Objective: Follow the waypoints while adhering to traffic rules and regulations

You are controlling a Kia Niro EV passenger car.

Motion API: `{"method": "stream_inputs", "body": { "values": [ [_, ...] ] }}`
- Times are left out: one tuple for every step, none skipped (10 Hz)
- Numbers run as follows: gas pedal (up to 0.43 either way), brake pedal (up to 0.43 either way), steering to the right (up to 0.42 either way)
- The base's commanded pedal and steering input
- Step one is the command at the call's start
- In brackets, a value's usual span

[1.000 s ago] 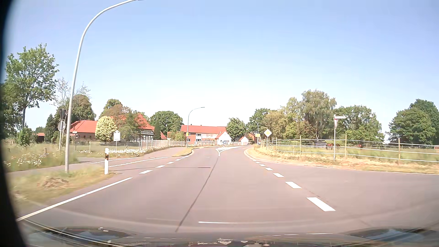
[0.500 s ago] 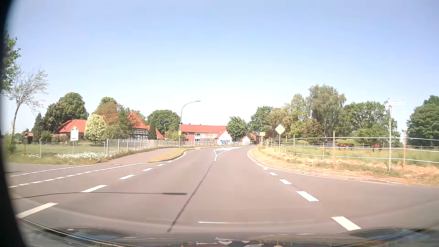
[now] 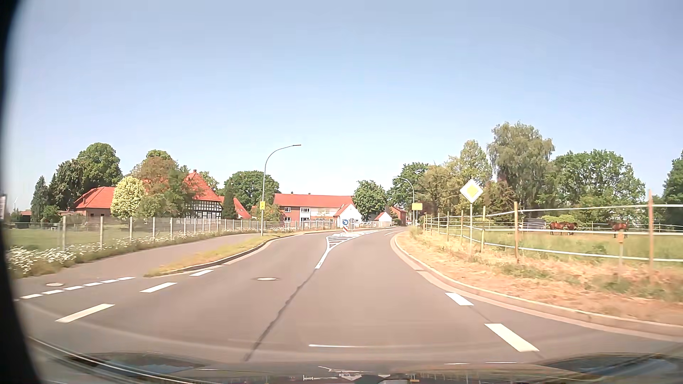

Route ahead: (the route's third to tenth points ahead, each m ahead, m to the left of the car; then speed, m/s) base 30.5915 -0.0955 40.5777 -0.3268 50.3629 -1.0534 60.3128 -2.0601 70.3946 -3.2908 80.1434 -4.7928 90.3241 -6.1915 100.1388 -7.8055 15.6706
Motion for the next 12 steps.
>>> {"method": "stream_inputs", "body": {
  "values": [
    [0.13,0.0,0.001],
    [0.13,0.0,0.003],
    [0.13,0.0,0.004],
    [0.13,0.0,0.005],
    [0.13,0.0,0.006],
    [0.13,0.0,0.007],
    [0.13,0.0,0.007],
    [0.13,0.0,0.007],
    [0.13,0.0,0.008],
    [0.138,0.0,0.008],
    [0.138,0.0,0.009],
    [0.138,0.0,0.009]
  ]
}}
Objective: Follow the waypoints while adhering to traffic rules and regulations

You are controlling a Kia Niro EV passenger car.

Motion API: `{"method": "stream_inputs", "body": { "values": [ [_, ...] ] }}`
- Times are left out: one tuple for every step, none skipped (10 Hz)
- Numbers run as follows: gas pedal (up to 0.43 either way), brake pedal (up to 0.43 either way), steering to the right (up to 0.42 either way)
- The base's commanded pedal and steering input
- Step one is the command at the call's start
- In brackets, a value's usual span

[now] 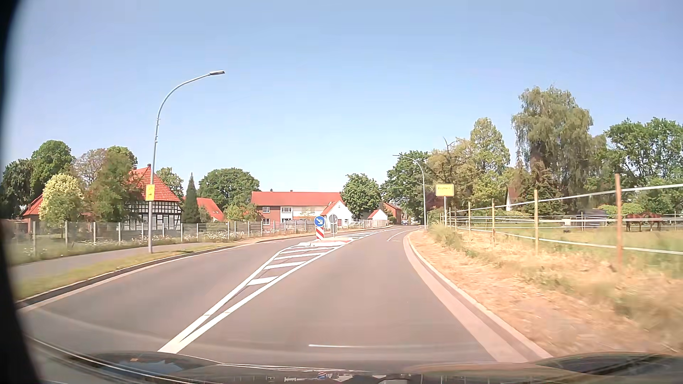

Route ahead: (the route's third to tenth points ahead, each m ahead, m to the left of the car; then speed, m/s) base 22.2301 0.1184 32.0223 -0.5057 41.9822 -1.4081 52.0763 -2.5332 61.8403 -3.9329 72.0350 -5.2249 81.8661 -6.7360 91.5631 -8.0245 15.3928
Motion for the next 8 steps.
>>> {"method": "stream_inputs", "body": {
  "values": [
    [0.138,0.0,0.009],
    [0.138,0.0,0.009],
    [0.138,0.0,0.009],
    [0.138,0.0,0.009],
    [0.13,0.0,0.01],
    [0.13,0.0,0.01],
    [0.118,0.0,0.01],
    [0.11,0.0,0.01]
  ]
}}
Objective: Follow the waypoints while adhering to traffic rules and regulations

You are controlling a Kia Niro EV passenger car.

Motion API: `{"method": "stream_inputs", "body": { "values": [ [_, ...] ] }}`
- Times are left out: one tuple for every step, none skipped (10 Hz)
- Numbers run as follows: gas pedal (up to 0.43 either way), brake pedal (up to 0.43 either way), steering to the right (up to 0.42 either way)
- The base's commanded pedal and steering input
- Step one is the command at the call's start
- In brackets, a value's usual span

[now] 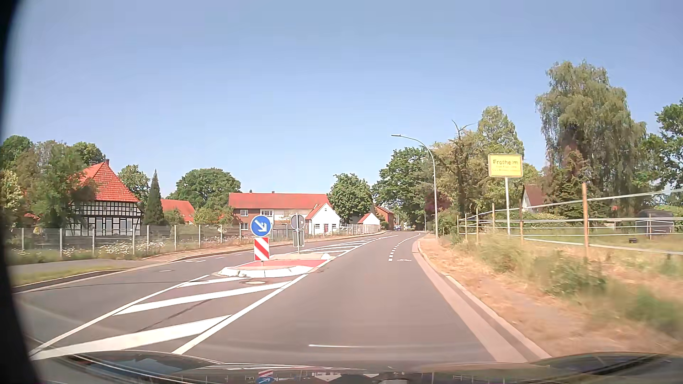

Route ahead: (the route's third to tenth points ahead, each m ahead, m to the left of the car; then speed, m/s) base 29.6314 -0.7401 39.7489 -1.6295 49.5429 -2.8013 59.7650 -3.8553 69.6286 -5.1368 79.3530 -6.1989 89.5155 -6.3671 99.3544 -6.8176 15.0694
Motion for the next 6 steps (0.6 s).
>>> {"method": "stream_inputs", "body": {
  "values": [
    [0.098,0.0,0.011],
    [0.087,0.0,0.011],
    [0.087,0.0,0.012],
    [0.087,0.0,0.014],
    [0.098,0.0,0.017],
    [0.098,0.0,0.02]
  ]
}}
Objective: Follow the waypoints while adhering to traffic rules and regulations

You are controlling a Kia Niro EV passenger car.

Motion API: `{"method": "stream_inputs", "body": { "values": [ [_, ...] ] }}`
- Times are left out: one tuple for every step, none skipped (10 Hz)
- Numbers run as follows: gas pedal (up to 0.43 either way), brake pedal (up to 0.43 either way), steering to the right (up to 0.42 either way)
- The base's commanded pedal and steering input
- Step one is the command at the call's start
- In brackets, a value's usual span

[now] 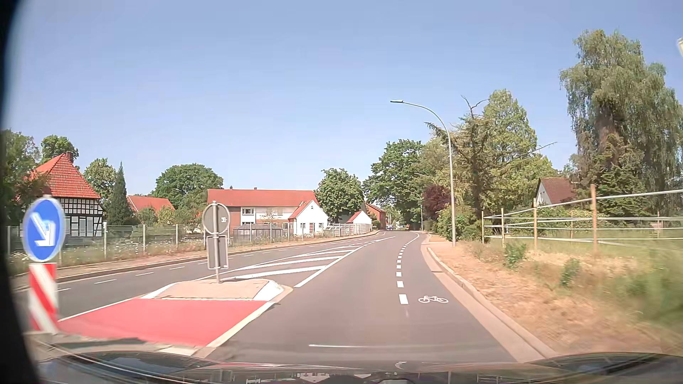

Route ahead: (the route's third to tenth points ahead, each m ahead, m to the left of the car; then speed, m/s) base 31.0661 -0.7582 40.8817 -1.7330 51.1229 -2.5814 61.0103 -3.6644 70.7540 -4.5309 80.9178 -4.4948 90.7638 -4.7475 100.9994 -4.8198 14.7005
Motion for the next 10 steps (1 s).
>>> {"method": "stream_inputs", "body": {
  "values": [
    [0.098,0.0,0.022],
    [0.11,0.0,0.024],
    [0.13,0.0,0.025],
    [0.138,0.0,0.025],
    [0.138,0.0,0.025],
    [0.138,0.0,0.025],
    [0.15,0.0,0.025],
    [0.15,0.0,0.025],
    [0.15,0.0,0.025],
    [0.138,0.0,0.025]
  ]
}}
